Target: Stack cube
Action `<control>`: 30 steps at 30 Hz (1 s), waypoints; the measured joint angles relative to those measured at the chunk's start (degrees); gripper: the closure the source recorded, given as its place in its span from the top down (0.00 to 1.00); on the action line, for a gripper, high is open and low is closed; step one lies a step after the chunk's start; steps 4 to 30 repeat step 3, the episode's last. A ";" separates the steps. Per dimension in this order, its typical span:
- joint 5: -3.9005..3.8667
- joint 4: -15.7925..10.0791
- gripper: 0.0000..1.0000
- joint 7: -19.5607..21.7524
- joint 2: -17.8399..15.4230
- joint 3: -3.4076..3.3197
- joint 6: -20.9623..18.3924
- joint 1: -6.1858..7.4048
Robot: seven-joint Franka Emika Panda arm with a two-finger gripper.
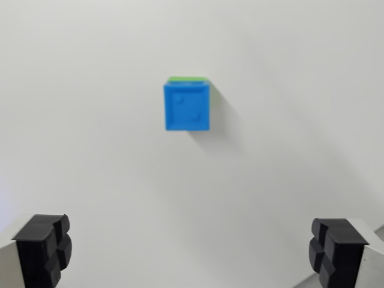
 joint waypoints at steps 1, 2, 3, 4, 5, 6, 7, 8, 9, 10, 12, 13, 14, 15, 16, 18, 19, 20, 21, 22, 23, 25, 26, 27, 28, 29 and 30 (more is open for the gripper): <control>0.00 0.00 1.00 0.00 0.00 0.00 0.00 0.00; 0.00 0.00 1.00 0.00 0.00 0.00 0.00 0.00; 0.00 0.00 1.00 0.00 0.00 0.00 0.00 0.00; 0.00 0.00 1.00 0.00 0.00 0.00 0.00 0.00; 0.00 0.00 1.00 0.00 0.00 0.00 0.00 0.00; 0.00 0.00 1.00 0.00 0.00 0.00 0.00 0.00; 0.00 0.00 1.00 0.00 0.00 0.00 0.00 0.00; 0.00 0.00 1.00 0.00 0.00 0.00 0.00 0.00; 0.00 0.00 1.00 0.00 0.00 0.00 0.00 0.00; 0.00 0.00 1.00 0.00 0.00 0.00 0.00 0.00; 0.00 0.00 1.00 0.00 0.00 0.00 0.00 0.00; 0.00 0.00 1.00 0.00 0.00 0.00 0.00 0.00; 0.00 0.00 1.00 0.00 0.00 0.00 0.00 0.00; 0.00 0.00 1.00 0.00 0.00 0.00 0.00 0.00; 0.00 0.00 1.00 0.00 0.00 0.00 0.00 0.00; 0.00 0.00 1.00 0.00 0.00 0.00 0.00 0.00; 0.00 0.00 1.00 0.00 0.00 0.00 0.00 0.00; 0.00 0.00 1.00 0.00 0.00 0.00 0.00 0.00; 0.00 0.00 1.00 0.00 0.00 0.00 0.00 0.00; 0.00 0.00 1.00 0.00 0.00 0.00 0.00 0.00; 0.00 0.00 1.00 0.00 0.00 0.00 0.00 0.00; 0.00 0.00 1.00 0.00 0.00 0.00 0.00 0.00; 0.00 0.00 1.00 0.00 0.00 0.00 0.00 0.00; 0.00 0.00 1.00 0.00 0.00 0.00 0.00 0.00; 0.00 0.00 1.00 0.00 0.00 0.00 0.00 0.00; 0.00 0.00 1.00 0.00 0.00 0.00 0.00 0.00; 0.00 0.00 1.00 0.00 0.00 0.00 0.00 0.00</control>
